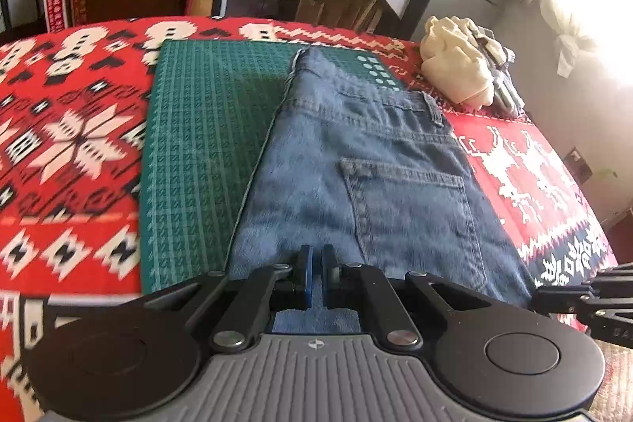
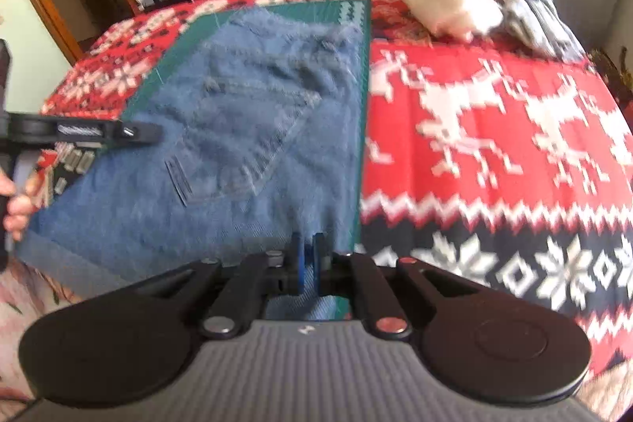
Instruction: Fold clothes
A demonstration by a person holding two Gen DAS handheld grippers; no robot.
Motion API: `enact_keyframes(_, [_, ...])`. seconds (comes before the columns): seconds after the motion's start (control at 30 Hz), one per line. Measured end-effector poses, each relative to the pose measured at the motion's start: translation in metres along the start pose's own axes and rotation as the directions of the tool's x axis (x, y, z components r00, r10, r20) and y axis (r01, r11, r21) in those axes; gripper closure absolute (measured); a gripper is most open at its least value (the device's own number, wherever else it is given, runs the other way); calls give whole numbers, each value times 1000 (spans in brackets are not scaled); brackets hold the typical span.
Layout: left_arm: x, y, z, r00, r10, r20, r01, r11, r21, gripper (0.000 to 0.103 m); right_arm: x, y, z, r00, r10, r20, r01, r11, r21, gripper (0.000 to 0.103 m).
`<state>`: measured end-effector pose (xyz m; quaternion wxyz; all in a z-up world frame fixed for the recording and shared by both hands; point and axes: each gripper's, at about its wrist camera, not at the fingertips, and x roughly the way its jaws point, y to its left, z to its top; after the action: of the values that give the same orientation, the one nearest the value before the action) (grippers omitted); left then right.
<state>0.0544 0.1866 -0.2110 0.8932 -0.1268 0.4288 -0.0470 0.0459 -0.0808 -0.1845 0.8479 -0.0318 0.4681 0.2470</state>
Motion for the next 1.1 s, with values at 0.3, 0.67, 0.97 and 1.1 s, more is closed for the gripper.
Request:
enact_keyframes(0.3, [10, -4, 10, 1000, 5, 9, -5, 1000, 0, 97, 34, 15, 34, 997, 9, 73, -7, 999, -32, 98])
enact_keyframes(0.67, [12, 11, 15, 1000, 13, 17, -12, 999, -44, 100, 50, -7, 37, 996, -50, 79, 51, 999, -16, 103])
enact_keyframes(0.97, [28, 6, 35, 1000, 17, 8, -17, 1000, -17, 100, 62, -9, 61, 991, -25, 132, 24, 1000, 10, 103])
enact_keyframes(1.1, [35, 2, 44, 1000, 25, 8, -25, 1000, -2, 100, 72, -18, 70, 989, -32, 147, 27, 999, 38, 103])
